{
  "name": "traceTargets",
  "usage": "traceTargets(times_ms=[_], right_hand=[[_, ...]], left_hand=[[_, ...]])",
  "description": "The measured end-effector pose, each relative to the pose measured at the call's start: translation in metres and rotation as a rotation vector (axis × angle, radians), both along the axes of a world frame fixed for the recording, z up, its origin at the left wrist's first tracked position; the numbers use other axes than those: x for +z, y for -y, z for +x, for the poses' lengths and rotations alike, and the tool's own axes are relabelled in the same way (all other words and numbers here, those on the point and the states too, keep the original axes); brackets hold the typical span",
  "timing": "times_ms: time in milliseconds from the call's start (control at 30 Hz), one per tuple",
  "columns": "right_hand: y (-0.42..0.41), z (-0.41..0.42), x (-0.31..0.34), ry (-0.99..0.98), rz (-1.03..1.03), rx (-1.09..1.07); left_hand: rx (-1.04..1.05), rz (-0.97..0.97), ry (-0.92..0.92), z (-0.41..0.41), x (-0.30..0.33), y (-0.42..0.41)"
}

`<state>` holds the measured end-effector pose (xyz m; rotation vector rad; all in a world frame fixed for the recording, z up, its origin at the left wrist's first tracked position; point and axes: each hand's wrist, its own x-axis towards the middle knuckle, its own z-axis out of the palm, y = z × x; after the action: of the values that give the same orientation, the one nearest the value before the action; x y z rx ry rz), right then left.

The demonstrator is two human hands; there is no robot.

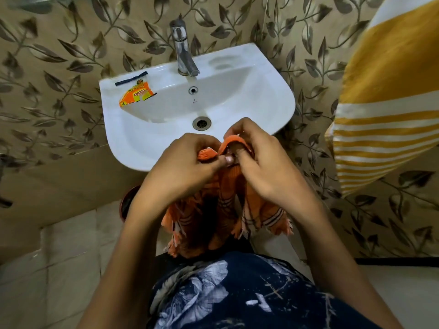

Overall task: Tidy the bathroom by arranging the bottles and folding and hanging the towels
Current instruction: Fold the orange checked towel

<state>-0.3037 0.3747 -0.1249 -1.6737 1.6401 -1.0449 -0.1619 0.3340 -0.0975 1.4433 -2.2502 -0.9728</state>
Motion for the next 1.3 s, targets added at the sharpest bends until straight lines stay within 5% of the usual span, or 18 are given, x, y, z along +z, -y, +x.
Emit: traceTargets(times_ms=[200, 433, 567, 767, 933, 1067, 1300], right_hand=[[0.002, -0.005, -0.006, -0.082, -0.059, -0.082], [0.000, -0.024, -0.020, -0.196, 0.165, -0.209], [-0.001, -0.022, -0.009, -0.188, 0.119, -0.175], [-0.005, -0.004, 0.009, -0.138, 0.025, -0.093], [-0.005, -0.003, 0.010, -0.060, -0.001, -0.169], [-0.011, -0.025, 0.006, -0.201, 0.202, -0.118], [-0.021, -0.042, 0.008, 0.173, 0.212, 0.132]], left_hand=[[0.082, -0.137, -0.105, 0.009, 0.006, 0.002], [0.213, -0.114, -0.294, 0.026, 0.009, 0.009], [0.339, -0.074, -0.268, 0.025, 0.002, 0.010], [-0.004, 0.060, -0.132, 0.012, 0.004, 0.000], [0.079, -0.030, -0.085, 0.005, 0.004, -0.003], [0.165, -0.056, -0.141, 0.013, 0.001, -0.001], [0.317, -0.033, -0.274, 0.023, 0.001, 0.006]])
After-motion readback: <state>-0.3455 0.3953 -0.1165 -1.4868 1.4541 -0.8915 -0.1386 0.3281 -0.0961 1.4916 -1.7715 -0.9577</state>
